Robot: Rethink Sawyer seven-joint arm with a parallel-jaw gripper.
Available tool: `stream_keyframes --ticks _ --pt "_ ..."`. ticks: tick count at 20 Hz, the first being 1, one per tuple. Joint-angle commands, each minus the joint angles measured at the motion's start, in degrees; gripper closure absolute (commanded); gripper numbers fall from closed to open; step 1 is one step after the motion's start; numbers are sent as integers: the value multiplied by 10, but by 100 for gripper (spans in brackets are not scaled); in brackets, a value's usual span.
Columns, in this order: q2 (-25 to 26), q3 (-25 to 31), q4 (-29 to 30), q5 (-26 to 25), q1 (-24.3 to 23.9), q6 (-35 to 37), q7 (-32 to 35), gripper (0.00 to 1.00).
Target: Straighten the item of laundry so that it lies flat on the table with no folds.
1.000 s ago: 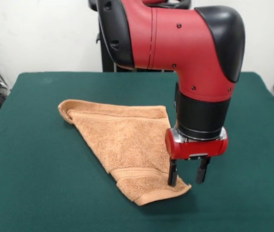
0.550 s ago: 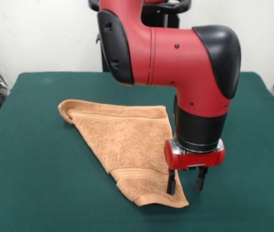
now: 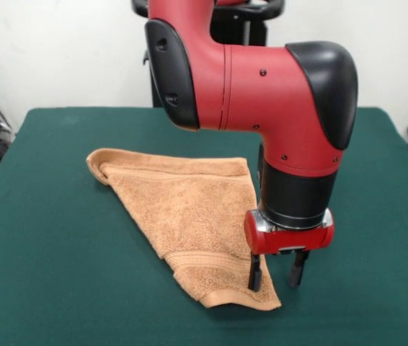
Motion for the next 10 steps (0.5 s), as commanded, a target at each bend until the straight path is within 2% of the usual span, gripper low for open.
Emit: stream_keyframes --ticks 1,10 --pt "1 23 18 -15 13 -2 48 0" --pt "-5 23 23 -15 13 -1 47 0"
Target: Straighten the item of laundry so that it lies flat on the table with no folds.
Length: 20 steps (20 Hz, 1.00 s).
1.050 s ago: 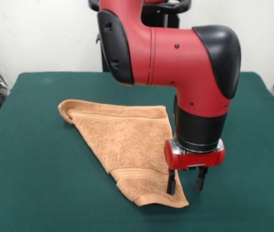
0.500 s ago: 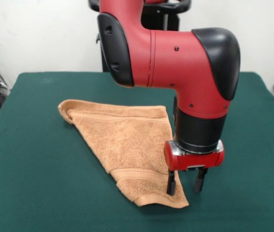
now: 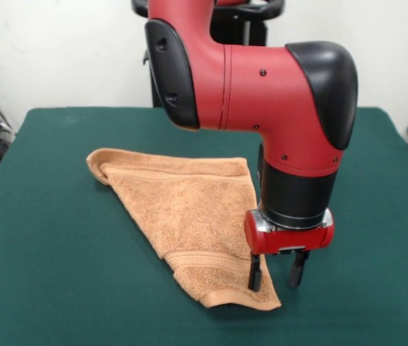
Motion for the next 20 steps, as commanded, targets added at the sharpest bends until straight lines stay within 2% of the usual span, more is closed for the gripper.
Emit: stream_keyframes --ticks 1,12,20 --pt "-3 24 20 -15 13 0 46 0" --pt "-4 23 16 -14 12 9 44 0" --pt "-46 25 42 -9 1 49 24 0"
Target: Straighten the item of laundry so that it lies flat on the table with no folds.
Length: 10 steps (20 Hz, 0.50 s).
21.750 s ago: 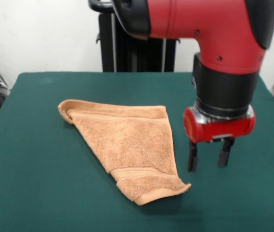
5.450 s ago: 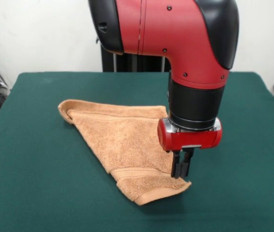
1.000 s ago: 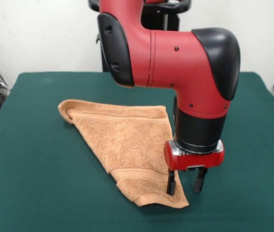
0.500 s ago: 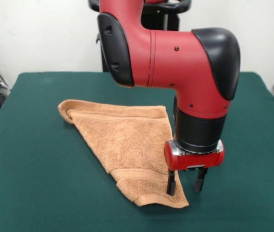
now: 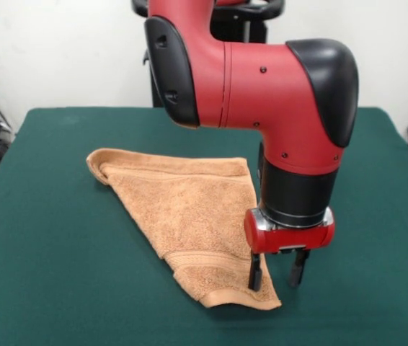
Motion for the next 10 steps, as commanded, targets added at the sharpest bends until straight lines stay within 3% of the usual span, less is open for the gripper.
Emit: stream_keyframes --ticks 1,10 --pt "-41 25 41 -9 1 51 23 0" --pt "-48 26 42 -10 -1 61 20 0"
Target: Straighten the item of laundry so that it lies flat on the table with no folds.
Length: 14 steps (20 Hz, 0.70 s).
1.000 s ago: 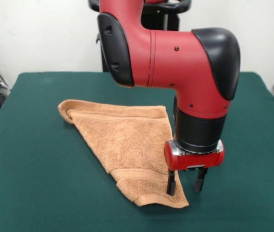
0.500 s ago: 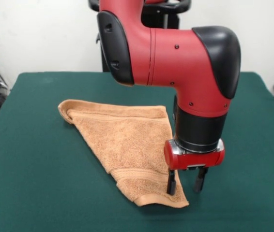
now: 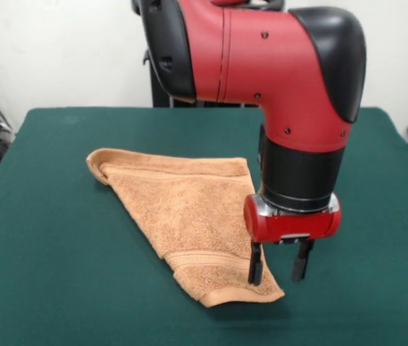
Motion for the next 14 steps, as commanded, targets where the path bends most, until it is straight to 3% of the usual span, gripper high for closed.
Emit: stream_keyframes --ticks 1,14 --pt "-12 27 38 -11 1 58 20 0" --pt "-2 26 33 -16 1 43 27 0"
